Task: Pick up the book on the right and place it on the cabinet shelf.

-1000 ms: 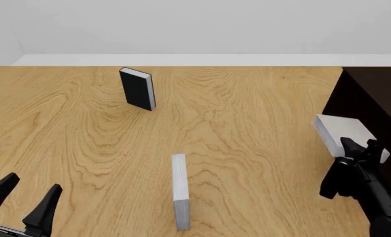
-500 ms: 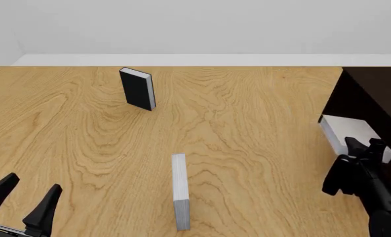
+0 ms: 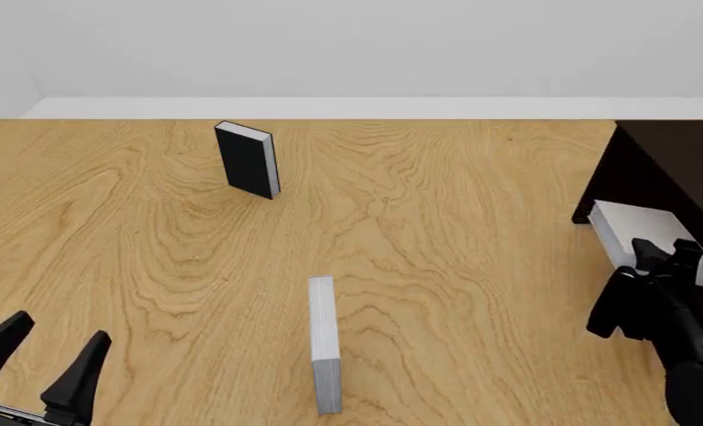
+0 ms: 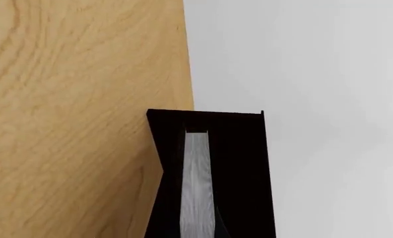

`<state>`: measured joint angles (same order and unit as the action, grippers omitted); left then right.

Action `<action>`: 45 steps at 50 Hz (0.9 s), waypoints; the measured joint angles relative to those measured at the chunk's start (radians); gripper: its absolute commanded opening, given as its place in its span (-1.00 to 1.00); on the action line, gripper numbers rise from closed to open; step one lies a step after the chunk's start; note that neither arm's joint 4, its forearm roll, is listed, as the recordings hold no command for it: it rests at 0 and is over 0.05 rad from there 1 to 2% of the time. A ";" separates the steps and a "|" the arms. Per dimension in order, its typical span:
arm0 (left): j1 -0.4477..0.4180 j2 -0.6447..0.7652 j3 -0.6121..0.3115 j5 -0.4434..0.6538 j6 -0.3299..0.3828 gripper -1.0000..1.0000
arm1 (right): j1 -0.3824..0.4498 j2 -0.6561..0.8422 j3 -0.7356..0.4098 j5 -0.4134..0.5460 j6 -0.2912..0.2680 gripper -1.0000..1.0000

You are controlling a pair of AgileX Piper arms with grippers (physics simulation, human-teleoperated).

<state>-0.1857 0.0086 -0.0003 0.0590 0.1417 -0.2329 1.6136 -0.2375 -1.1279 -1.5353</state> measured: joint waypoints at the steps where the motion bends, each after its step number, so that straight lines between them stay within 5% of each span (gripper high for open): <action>1: 0.000 0.000 0.000 0.000 0.000 1.00 | -0.002 0.001 -0.002 0.000 0.000 -1.00; 45: 0.001 0.000 0.000 0.001 0.004 1.00 | -0.051 0.050 -0.111 0.083 0.019 -1.00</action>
<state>-0.1843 0.0090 -0.0002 0.0605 0.1458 -0.2835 1.6635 -0.3481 -1.0445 -1.5167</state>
